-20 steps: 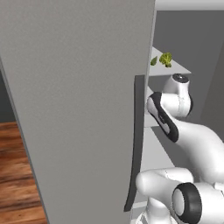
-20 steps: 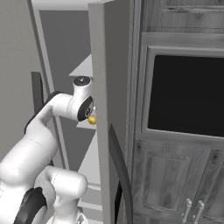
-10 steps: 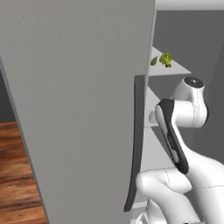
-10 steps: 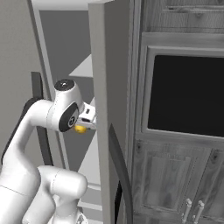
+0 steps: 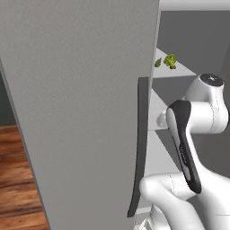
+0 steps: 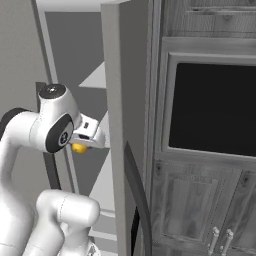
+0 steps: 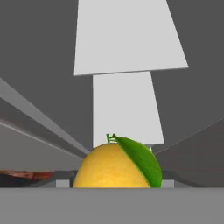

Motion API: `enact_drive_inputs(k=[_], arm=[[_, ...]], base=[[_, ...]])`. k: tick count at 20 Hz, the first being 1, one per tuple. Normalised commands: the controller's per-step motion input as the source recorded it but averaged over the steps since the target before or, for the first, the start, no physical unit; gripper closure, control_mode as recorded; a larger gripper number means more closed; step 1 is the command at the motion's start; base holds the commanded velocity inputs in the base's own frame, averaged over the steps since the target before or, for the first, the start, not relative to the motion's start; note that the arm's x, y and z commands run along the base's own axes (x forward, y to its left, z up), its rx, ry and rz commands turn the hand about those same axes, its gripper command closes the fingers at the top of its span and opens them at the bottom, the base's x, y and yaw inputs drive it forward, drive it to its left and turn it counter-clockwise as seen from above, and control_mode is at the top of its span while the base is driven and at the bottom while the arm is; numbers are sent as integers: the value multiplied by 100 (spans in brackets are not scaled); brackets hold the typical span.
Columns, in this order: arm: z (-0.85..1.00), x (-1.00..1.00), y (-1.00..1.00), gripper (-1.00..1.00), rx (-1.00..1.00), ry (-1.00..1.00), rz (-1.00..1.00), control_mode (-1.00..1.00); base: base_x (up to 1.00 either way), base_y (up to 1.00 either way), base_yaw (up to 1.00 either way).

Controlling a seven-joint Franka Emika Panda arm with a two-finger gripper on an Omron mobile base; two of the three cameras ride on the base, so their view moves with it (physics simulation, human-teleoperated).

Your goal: Take the lemon wedge, broccoli, and lemon from the freezer and place them in the bowl on the counter.

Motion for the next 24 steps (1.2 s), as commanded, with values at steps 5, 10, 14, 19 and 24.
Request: enact_drive_inputs(k=[5,10,14,19,24], arm=[[55,-39,5,100,0,0,0,-100],[31,-42,0,100,0,0,0,-100],[0,-39,-1,100,0,0,0,-100],[0,-24,0,100,0,0,0,100],[0,0,0,100,0,0,0,100]], base=[[0,0,0],[0,0,0],[0,0,0],[-24,2,0],[-78,61,24]])
